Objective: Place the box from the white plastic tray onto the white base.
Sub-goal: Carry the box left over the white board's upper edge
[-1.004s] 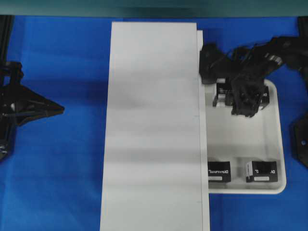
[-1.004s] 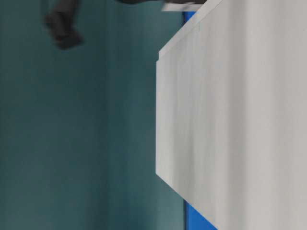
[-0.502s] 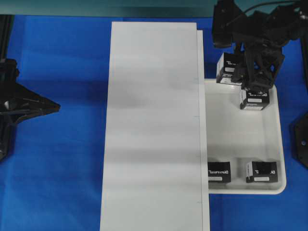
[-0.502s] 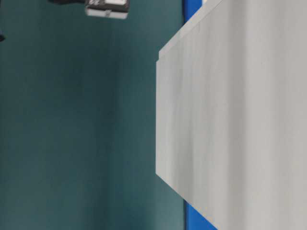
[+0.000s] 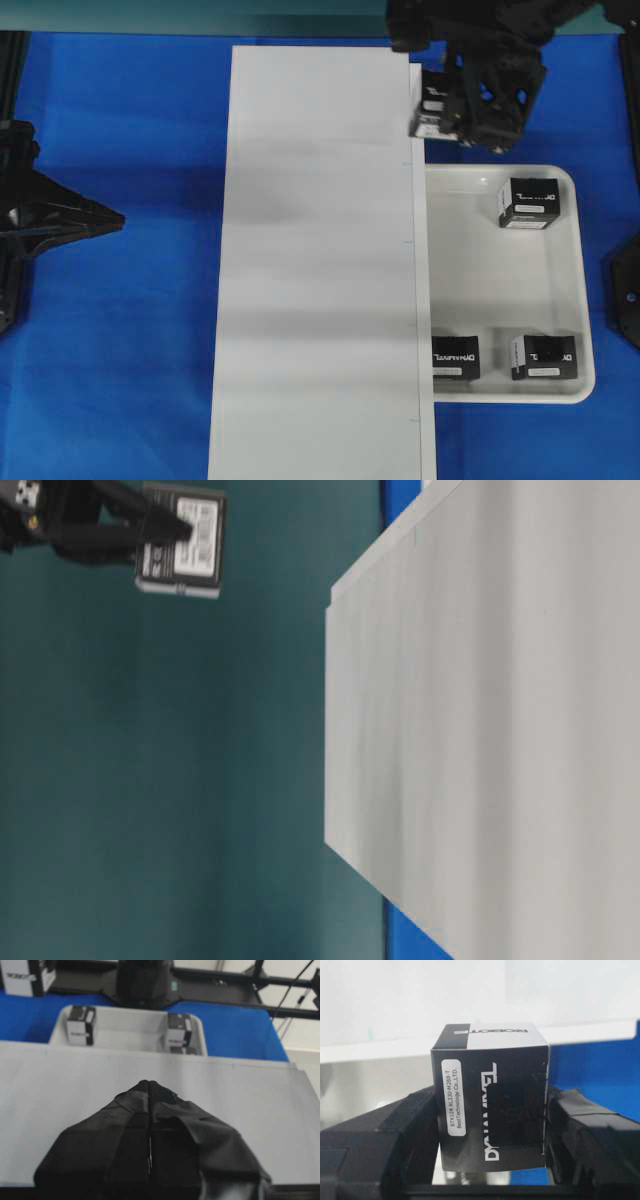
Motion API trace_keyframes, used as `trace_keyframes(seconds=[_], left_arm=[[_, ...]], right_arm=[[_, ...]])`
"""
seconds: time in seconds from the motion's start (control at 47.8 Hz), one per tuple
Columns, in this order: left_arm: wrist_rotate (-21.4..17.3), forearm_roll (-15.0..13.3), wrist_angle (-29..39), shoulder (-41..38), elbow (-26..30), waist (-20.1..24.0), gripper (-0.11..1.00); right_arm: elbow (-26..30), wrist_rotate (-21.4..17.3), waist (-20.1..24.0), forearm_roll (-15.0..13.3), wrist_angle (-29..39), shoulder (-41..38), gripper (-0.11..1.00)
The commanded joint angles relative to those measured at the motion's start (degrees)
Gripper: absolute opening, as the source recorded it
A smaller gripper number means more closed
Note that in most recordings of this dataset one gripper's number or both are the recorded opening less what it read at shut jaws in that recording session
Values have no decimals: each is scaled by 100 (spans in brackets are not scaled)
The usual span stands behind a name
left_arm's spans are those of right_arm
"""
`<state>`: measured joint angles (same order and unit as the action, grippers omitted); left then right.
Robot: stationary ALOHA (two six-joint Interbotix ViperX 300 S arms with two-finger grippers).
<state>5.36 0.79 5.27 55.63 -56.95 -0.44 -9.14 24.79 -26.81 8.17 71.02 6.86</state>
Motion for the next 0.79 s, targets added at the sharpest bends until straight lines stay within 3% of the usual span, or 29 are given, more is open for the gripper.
trace_keyframes(seconds=[0.0,0.356,0.774], left_arm=[[-9,18,-35,9,158,9,-7],[-18,9,-35,26,158,9,-7],[-9,9,-35,26,149,9,-7]], right_arm=[[255,35,-18,9,18,-141,58],[299,290,-62,-18,-88,-686,58],[149,308,-35,-18,-598,-1151,58]])
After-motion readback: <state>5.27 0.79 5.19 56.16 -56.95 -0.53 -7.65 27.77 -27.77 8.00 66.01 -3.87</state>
